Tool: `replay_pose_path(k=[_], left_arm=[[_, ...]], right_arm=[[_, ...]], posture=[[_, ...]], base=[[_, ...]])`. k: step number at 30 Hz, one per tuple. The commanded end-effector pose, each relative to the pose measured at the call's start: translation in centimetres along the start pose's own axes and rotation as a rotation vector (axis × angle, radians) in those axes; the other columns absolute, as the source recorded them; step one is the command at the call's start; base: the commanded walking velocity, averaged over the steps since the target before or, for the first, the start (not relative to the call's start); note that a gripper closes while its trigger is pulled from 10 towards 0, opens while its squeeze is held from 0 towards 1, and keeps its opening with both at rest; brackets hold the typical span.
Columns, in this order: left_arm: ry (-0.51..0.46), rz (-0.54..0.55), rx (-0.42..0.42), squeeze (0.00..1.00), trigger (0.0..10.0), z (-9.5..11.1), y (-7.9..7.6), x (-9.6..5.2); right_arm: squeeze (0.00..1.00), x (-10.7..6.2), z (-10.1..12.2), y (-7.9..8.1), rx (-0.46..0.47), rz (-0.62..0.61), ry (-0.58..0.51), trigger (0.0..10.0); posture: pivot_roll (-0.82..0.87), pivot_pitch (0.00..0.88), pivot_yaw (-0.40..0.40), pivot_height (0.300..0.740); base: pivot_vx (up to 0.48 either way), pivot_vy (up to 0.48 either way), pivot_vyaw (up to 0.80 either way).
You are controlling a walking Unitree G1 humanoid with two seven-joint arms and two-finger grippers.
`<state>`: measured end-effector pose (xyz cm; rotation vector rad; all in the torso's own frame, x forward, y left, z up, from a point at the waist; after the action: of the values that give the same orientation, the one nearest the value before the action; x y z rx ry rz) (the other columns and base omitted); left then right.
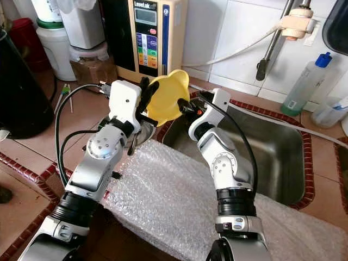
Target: Kitchen organization
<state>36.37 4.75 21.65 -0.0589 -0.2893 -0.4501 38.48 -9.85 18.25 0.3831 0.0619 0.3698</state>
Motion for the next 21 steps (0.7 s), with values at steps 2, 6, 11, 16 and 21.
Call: replay_pose_path(k=[2,6,11,16,21], left_arm=[[-0.06,-0.033,-0.042,0.0,10.0,1.3,-0.3,-0.1],[-0.049,-0.039,-0.061,0.93,10.0,1.1,-0.3,-0.2],[-0.028,-0.127,-0.122,1.0,10.0,0.8,-1.3,-0.6],[-0.023,-0.173,-0.127,1.0,10.0,0.7,-2.2,-0.8],[0.001,-0.188,-0.135,1.0,10.0,0.5,-2.0,-1.0]], right_arm=[[0.0,-0.7,0.1,-3.2,0.006,-0.132,0.005,0.0],[0.0,-0.8,0.2,-3.7,-0.002,-0.157,0.003,0.0],[0.0,-0.8,0.3,-4.6,-0.014,-0.215,-0.006,0.0],[0.0,-1.0,0.7,-5.6,-0.011,-0.274,-0.034,0.0],[0.0,-1.4,1.3,-7.3,-0.047,-0.361,-0.05,0.0]], posture=[[0.02,0.0,-0.03,0.74],[0.02,0.0,-0.03,0.74],[0.03,0.0,-0.028,0.74],[0.03,0.0,-0.026,0.74],[0.03,0.0,-0.022,0.74]], base=[[0.0,0.0,0.0],[0.0,0.0,0.0],[0.0,0.0,0.0],[0.0,0.0,0.0],[0.0,0.0,0.0]])
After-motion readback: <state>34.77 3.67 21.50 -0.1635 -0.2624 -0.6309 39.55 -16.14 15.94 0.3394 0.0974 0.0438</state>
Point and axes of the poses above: a point about 5 cm out from each wrist's last joint towards the gripper, its own x axis pointing out of the wrist towards the gripper, its own z axis along the axis of the wrist's last joint, y = z × x, the point moved 3 cm from there along x, pointing out of the wrist towards the gripper, and after that the axes turned 12 degrees about -x, right-handed, at the moved point
